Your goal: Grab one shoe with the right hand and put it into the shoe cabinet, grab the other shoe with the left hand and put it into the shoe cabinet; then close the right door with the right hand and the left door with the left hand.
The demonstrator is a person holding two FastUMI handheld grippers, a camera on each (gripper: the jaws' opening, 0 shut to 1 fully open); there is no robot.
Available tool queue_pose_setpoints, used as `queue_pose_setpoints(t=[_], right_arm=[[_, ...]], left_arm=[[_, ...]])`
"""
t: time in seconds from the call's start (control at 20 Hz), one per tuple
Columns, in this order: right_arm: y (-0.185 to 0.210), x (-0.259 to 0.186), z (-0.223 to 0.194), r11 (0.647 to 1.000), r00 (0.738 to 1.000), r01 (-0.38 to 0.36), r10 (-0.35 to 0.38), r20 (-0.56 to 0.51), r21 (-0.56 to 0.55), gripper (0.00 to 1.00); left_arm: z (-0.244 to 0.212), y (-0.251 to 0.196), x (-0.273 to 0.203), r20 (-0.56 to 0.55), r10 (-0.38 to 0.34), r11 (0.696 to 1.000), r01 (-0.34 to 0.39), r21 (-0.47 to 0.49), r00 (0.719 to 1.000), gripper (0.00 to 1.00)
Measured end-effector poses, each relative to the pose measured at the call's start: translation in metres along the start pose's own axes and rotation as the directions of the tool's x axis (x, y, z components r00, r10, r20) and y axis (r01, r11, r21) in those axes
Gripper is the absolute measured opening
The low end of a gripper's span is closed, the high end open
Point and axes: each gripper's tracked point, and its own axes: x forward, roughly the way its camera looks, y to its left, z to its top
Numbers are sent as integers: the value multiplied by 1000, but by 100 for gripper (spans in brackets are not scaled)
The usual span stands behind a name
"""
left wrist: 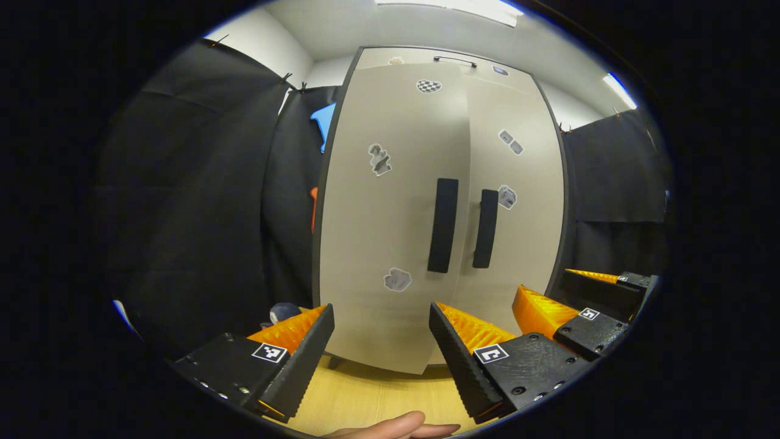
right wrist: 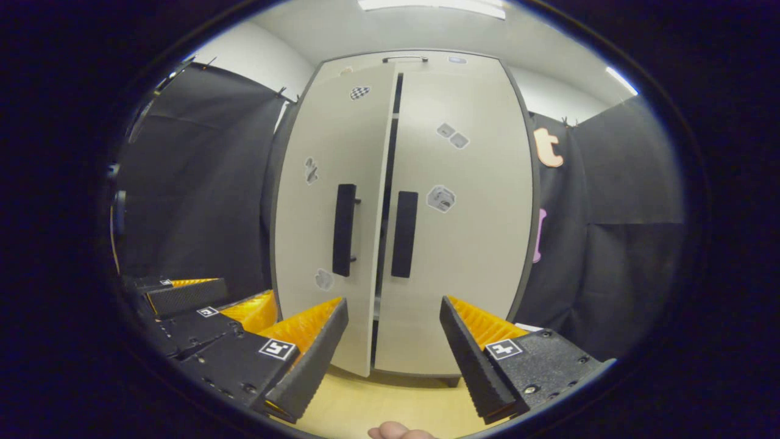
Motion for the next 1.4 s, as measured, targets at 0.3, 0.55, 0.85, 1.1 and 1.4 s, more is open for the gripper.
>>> queue_pose_setpoints(t=[0.3, 0.55, 0.85, 1.1, 1.4], right_arm=[[-12, -3, -8, 999, 999, 37, -37, -24, 28, 99], [-31, -9, -15, 994, 994, 101, -99, -46, 34, 99], [-39, -15, -22, 989, 988, 148, -147, -56, 18, 99], [-50, -19, -28, 981, 980, 188, -186, -73, 36, 99], [-31, -16, -36, 989, 991, 87, -73, -115, 118, 94]], left_arm=[[12, 8, -13, 88, -3, 1000, 1, 28, 996, 95], [11, -2, -7, 84, -53, 999, 52, 5, 995, 95], [1, -16, 1, 59, -120, 993, 120, 12, 991, 95], [1, -24, 3, 62, -147, 989, 146, 23, 987, 95], [2, -25, 8, 66, -151, 989, 150, 14, 986, 95]])
